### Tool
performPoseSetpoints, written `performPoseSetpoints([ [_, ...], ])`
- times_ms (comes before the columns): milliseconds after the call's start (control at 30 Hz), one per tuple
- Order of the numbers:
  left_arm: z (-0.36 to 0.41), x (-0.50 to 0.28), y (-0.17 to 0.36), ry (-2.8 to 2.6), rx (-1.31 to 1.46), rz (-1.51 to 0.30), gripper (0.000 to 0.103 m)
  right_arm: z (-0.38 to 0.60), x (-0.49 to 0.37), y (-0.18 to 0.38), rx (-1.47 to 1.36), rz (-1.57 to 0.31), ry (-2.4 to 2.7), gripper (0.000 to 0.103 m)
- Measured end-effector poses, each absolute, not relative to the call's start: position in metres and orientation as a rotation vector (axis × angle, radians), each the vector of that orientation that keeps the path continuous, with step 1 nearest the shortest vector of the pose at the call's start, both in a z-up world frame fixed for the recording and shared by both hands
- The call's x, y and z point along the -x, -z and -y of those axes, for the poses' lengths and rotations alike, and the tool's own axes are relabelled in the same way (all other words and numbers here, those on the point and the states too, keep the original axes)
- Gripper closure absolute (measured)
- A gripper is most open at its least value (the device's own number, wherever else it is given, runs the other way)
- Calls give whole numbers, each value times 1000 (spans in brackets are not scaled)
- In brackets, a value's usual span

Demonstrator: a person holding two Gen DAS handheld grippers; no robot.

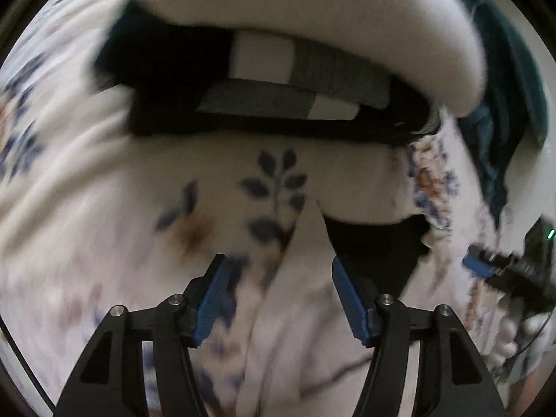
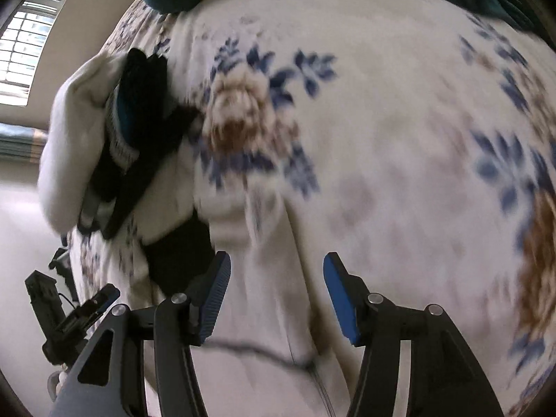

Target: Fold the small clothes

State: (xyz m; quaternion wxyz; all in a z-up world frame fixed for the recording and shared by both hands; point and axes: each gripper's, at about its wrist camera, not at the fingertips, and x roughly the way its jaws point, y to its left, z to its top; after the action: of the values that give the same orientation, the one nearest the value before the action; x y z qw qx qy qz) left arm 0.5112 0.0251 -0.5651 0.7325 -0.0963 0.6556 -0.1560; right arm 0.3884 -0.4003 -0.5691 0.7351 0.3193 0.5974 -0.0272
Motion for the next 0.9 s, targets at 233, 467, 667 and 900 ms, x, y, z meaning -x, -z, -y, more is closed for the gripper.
performPoseSetpoints([
  [233, 22, -523, 583, 420, -11, -1415, 67, 378, -467, 618, -674, -1470, -31, 45],
  [467, 28, -500, 556, 484, -68, -1288, 100, 369, -463, 607, -569, -1397, 31, 93],
  [667, -12, -474, 491, 489, 61, -1174, 100, 367, -432, 561, -582, -1285, 4, 94],
  [900, -52, -386, 447, 474, 154, -1158, 100, 347, -346, 503, -606, -1188, -89, 95],
])
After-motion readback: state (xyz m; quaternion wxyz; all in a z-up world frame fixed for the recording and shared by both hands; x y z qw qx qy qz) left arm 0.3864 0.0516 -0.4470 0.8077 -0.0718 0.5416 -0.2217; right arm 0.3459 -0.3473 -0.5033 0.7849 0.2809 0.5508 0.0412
